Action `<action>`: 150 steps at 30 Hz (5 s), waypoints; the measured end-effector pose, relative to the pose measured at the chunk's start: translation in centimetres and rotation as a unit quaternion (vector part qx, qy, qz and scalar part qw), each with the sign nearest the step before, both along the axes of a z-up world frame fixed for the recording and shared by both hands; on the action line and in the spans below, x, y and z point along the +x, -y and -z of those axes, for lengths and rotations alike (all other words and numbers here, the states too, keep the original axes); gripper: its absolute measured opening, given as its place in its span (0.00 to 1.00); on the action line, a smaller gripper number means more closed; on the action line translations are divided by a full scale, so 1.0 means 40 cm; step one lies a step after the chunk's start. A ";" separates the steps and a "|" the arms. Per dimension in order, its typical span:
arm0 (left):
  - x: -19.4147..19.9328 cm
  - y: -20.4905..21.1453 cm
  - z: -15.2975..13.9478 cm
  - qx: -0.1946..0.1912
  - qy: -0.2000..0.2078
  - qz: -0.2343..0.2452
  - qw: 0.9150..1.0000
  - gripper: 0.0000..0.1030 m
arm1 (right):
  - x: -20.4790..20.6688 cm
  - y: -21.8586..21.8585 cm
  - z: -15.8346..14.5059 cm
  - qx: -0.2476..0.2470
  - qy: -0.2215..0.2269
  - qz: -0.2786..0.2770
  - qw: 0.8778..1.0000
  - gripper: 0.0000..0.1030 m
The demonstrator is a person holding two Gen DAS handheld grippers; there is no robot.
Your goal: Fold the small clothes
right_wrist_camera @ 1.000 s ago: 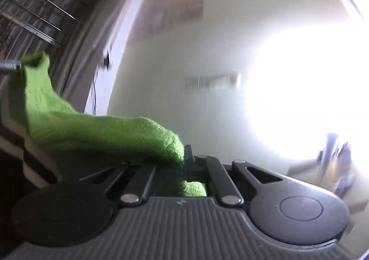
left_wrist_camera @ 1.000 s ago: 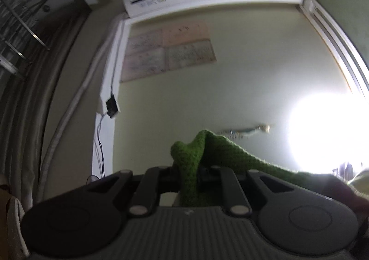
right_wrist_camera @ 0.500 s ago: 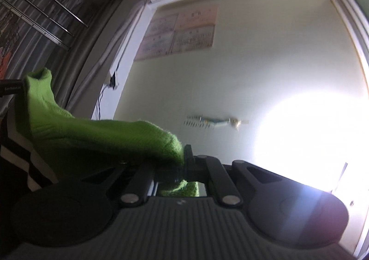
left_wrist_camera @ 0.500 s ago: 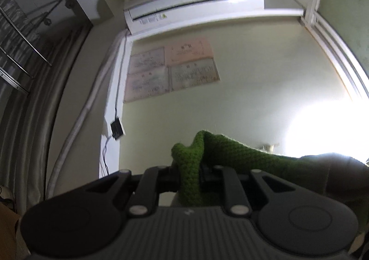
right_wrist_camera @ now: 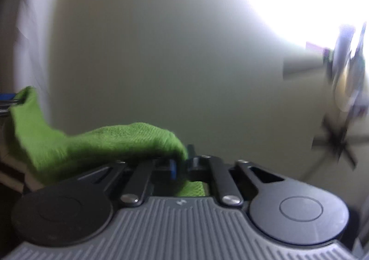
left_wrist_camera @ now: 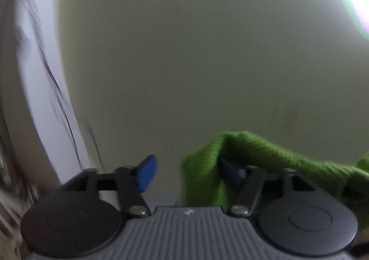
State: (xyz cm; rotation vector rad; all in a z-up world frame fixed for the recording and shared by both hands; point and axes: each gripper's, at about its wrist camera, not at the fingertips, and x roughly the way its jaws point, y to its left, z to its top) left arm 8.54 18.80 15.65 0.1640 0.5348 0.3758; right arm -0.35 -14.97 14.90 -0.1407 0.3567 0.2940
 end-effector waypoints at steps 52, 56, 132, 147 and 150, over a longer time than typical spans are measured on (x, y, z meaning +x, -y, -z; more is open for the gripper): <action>-0.708 -0.179 0.233 -0.293 -0.086 0.083 0.949 0.08 | -0.536 0.080 0.236 0.044 -0.205 -0.266 0.941 0.11; -0.724 -0.164 0.248 -0.309 -0.074 0.107 0.942 0.56 | -0.490 0.049 0.283 -0.060 -0.230 -0.247 0.939 0.19; -0.775 -0.147 0.367 -0.332 -0.008 0.142 0.932 0.16 | -0.075 -1.157 0.304 -0.104 -0.181 -0.418 0.884 0.11; -0.683 -0.200 0.212 -0.297 0.043 0.145 0.943 0.26 | 0.106 -0.302 0.038 0.203 -0.073 -0.251 0.944 0.12; -0.593 -0.210 0.165 -0.273 0.042 0.138 0.951 0.37 | 0.093 -0.141 0.198 0.174 -0.137 -0.166 0.961 0.36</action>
